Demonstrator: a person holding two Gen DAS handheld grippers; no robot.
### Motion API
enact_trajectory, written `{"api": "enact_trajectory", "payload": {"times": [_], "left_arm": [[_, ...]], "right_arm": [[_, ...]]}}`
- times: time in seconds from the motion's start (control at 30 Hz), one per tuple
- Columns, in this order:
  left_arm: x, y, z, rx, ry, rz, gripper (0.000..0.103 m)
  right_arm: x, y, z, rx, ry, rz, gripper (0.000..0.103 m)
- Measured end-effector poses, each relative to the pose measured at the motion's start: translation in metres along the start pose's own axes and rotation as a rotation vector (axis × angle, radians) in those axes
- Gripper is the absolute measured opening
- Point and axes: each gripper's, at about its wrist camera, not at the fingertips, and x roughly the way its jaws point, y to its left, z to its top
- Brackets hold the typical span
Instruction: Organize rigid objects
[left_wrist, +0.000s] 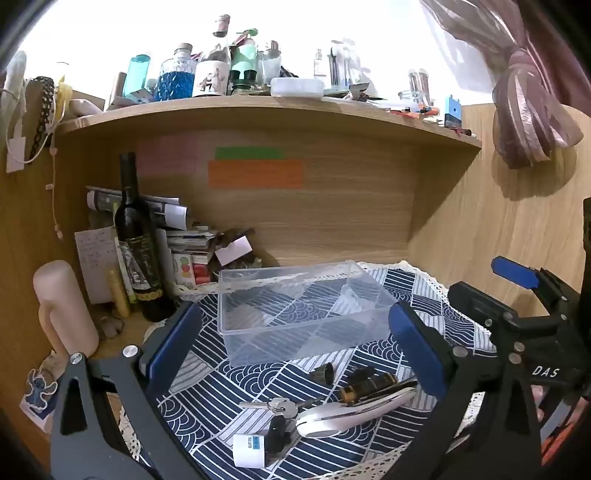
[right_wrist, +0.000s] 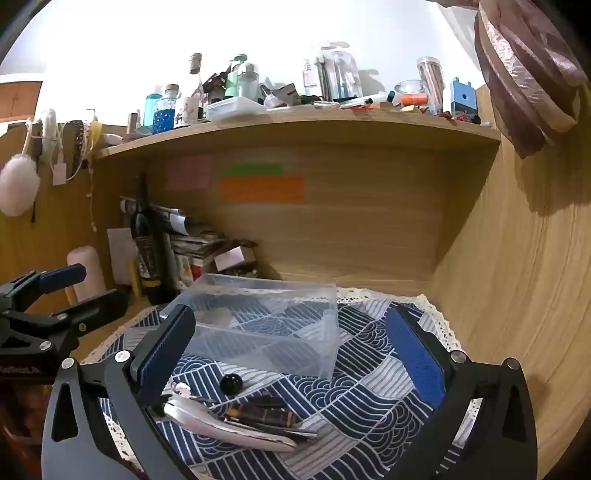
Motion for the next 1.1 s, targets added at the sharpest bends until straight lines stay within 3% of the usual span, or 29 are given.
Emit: {"api": "enact_trajectory", "payload": {"times": [0.17, 1.1], "left_arm": [[0.0002, 0.0026, -0.0002, -0.034, 0.012, -0.012, 0.103], [0.0012, 0.0007, -0.0008, -0.017, -0.010, -0.010, 0.103]], "right_arm": [[0.0009, 0.0042, 0.0016, 0.014, 0.020, 0.011, 0.103], [0.0033, 0.0027, -0.0006, 0.009, 0.027, 0.035, 0.103]]}}
